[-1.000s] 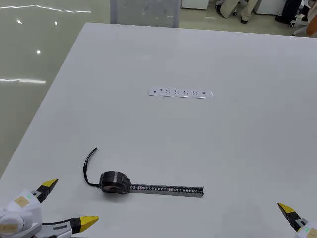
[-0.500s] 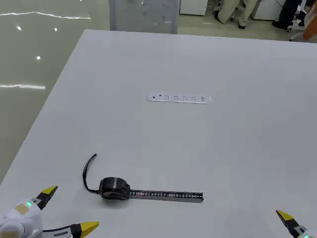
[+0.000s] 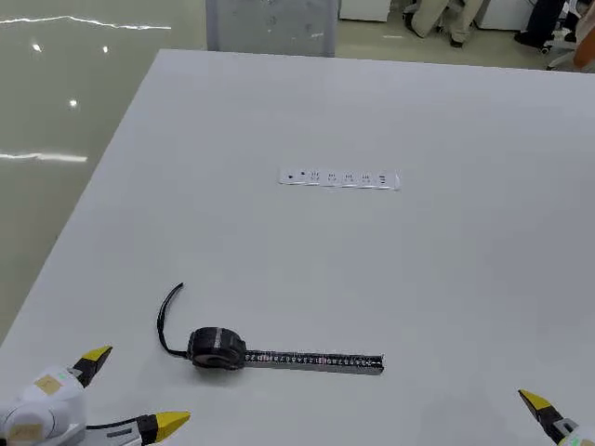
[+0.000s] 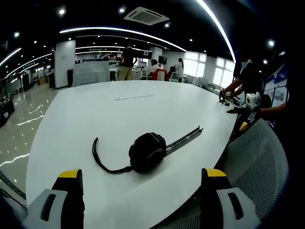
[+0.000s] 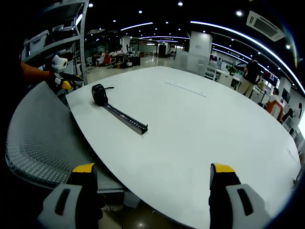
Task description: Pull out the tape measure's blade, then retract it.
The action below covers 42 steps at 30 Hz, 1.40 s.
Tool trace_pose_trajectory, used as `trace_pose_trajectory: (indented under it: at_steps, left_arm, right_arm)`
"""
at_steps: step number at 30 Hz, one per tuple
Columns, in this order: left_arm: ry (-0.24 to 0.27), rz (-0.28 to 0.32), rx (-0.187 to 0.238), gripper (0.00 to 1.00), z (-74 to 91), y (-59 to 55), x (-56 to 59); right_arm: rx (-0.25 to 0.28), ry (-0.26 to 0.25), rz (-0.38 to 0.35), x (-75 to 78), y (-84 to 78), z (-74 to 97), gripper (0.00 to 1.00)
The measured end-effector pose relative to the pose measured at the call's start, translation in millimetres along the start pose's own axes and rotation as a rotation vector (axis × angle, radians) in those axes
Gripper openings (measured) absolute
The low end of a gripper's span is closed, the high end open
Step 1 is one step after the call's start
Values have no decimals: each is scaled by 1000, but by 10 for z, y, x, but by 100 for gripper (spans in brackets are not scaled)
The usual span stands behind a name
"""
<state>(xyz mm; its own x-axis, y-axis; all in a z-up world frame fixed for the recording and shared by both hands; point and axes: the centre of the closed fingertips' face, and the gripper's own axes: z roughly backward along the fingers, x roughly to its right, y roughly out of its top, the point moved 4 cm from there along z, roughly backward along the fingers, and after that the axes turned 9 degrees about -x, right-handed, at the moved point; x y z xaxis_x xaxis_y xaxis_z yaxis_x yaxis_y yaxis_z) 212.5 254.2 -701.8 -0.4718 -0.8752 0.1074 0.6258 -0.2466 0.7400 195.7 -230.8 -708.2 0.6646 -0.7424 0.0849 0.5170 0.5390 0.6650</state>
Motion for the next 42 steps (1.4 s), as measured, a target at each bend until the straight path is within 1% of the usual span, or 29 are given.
trace_pose_trajectory:
  at_steps: [2,3,5,8,10,11,12,14,16,18,19,21,23,24,25,27,29,31,32,33,34,35,36,38,39,40,41,42]
  left_arm:
    - [0,3,-11,100,-30,57,40]
    - [0,6,-15,100,-42,81,28]
    - [7,3,-19,100,-96,174,60]
    - [10,-1,-55,100,-202,265,129]
    - [17,1,-69,100,-272,316,170]
    - [33,3,-75,100,-301,345,186]
    - [43,2,-73,100,-321,369,194]
    - [40,6,-74,100,-380,412,233]
    - [37,29,-83,100,-439,442,268]
    - [40,36,-78,100,-474,478,300]
    - [45,43,-73,100,-497,506,333]
    - [60,53,-74,100,-540,528,363]
    - [92,65,-69,100,-568,533,361]
    - [135,70,-82,100,-584,511,328]
    - [158,75,-97,100,-595,491,314]
    - [167,101,-103,100,-658,468,322]
    - [168,122,-91,100,-706,458,335]
    - [164,140,-99,100,-750,425,347]
    - [167,151,-93,100,-769,408,345]
    - [178,154,-74,100,-783,410,330]
    - [215,150,-35,100,-782,439,281]
    - [253,155,-28,100,-770,431,239]
    - [250,157,-36,100,-785,413,246]
    - [264,162,-26,100,-800,409,223]
    - [250,174,-3,100,-816,429,236]
    - [232,191,7,100,-837,429,258]
    - [216,204,2,100,-867,403,276]
    - [210,199,-7,100,-888,384,290]
  right_arm:
    - [2,0,20,24,48,1,100]
    - [1,-4,35,41,72,-1,99]
    - [-1,4,65,60,142,-11,99]
    - [-7,12,101,90,244,-38,98]
    - [-11,23,126,97,305,-63,97]
    - [-11,36,138,91,344,-81,97]
    - [-13,43,146,87,371,-94,97]
    - [-24,64,180,64,427,-125,96]
    - [-42,85,217,38,461,-157,94]
    - [-52,97,239,31,480,-193,94]
    - [-58,106,258,21,500,-215,94]
    - [-66,121,285,3,542,-246,93]
    - [-80,137,291,-7,567,-276,91]
    - [-98,177,290,-44,575,-289,89]
    - [-94,175,299,-41,605,-300,86]
    - [-86,184,311,-49,678,-336,86]
    - [-95,208,319,-64,726,-381,84]
    - [-104,215,358,-62,769,-424,83]
    - [-121,233,382,-77,793,-448,81]
    - [-124,237,394,-80,821,-462,79]
    - [-123,238,412,-77,856,-478,79]
    - [-126,246,432,-77,901,-499,78]
    - [-136,259,439,-78,936,-519,78]
    - [-152,275,465,-68,970,-552,75]
    - [-166,281,492,-53,988,-579,74]
    - [-178,286,499,-50,995,-596,73]
    - [-197,299,513,-41,1001,-625,71]
    - [-203,301,516,-36,1016,-644,70]
